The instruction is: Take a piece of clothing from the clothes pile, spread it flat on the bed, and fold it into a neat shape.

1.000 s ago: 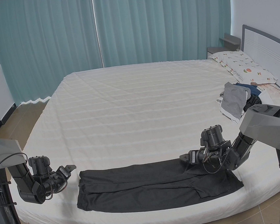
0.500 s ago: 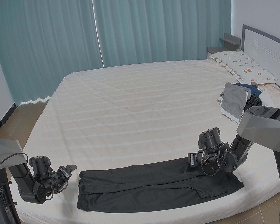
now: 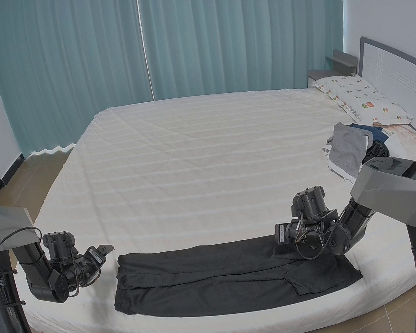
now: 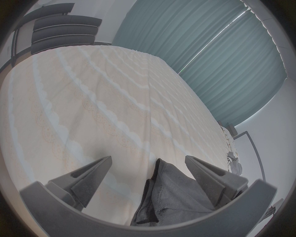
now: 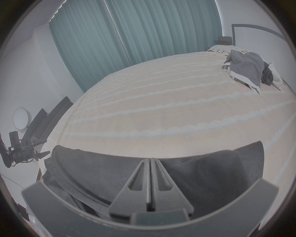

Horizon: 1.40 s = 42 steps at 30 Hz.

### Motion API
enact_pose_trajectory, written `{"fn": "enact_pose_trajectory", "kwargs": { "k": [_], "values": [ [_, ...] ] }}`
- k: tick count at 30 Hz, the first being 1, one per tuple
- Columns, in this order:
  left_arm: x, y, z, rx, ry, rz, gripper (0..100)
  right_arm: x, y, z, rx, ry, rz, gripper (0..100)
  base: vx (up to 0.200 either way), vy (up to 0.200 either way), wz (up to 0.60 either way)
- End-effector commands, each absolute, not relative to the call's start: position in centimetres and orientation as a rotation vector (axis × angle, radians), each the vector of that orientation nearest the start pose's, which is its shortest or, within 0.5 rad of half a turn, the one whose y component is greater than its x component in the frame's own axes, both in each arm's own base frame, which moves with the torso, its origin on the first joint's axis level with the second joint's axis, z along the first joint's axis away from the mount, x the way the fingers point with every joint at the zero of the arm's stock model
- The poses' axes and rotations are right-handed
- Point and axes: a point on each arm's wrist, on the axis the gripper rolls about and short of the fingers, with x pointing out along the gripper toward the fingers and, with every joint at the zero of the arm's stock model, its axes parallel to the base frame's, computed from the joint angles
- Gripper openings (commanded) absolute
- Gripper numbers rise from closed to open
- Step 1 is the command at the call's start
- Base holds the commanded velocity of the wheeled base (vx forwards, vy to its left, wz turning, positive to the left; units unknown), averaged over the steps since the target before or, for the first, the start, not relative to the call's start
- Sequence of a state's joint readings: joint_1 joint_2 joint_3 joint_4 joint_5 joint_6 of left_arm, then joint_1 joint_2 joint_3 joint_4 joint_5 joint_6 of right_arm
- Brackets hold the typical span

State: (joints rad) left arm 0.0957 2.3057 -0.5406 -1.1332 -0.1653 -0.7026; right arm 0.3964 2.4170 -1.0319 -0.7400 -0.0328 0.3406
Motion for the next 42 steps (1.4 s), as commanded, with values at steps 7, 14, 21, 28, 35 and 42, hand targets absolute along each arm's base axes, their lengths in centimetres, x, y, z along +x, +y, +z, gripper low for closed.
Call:
{"fn": "enact_pose_trajectory", "kwargs": {
  "k": [7,14,21,28,35,42],
  "values": [
    [32.3,2.8,-2.4,-0.763,0.626,0.159,100,38.3,16.5,-1.9,0.187,0.673,0.253,0,0.0,0.0,0.0],
    [32.4,2.8,-2.6,-0.762,0.629,0.159,100,38.4,16.4,-1.3,0.207,0.661,0.25,100,0.0,0.0,0.0],
    [32.4,2.9,-2.6,-0.762,0.629,0.161,100,38.3,14.0,0.9,0.296,0.633,0.187,100,0.0,0.0,0.0],
    [32.4,2.9,-2.6,-0.761,0.627,0.16,100,38.1,9.8,-0.5,0.388,0.696,0.081,100,0.0,0.0,0.0],
    [32.4,2.9,-2.6,-0.761,0.628,0.162,100,38.0,8.9,-1.9,0.4,0.742,0.075,100,0.0,0.0,0.0],
    [32.4,2.9,-2.6,-0.761,0.627,0.161,100,37.9,8.8,-2.9,0.396,0.763,0.07,100,0.0,0.0,0.0]
  ]
}}
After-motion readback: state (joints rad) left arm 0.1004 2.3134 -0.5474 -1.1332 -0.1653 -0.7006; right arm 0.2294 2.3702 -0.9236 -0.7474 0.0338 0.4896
